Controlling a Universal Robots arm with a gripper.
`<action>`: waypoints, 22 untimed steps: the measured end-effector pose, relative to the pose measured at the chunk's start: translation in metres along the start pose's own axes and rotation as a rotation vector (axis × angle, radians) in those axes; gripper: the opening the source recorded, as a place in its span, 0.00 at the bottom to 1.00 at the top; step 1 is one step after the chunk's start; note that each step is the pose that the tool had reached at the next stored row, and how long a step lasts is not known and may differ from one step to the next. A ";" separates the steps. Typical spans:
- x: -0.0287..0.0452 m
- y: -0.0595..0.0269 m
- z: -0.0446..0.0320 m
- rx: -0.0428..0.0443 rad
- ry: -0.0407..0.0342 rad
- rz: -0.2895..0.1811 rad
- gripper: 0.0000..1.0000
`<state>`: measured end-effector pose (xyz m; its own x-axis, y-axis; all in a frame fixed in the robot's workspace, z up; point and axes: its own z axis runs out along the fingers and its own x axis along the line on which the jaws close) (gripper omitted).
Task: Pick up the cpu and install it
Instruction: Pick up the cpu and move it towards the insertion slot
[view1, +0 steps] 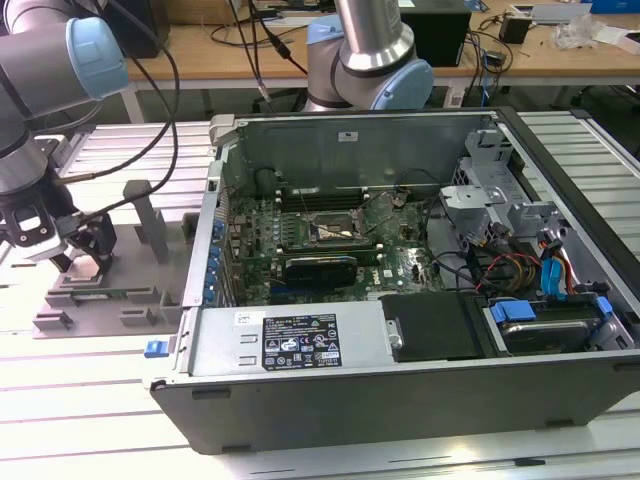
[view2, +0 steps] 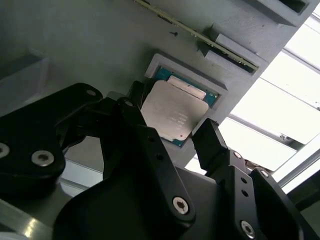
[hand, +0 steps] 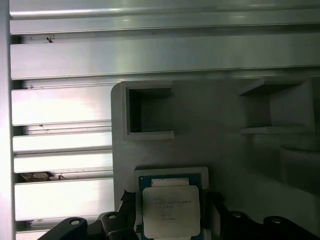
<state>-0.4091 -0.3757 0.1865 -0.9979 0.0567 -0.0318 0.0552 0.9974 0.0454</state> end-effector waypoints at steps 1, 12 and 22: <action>0.0000 0.0000 0.0001 0.0001 -0.0001 0.000 0.66; 0.0007 0.0006 0.0004 -0.0001 -0.0004 0.000 0.65; 0.0007 0.0008 0.0000 -0.0004 -0.0003 0.000 0.58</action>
<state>-0.4098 -0.3749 0.1865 -0.9979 0.0568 -0.0321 0.0553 0.9974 0.0458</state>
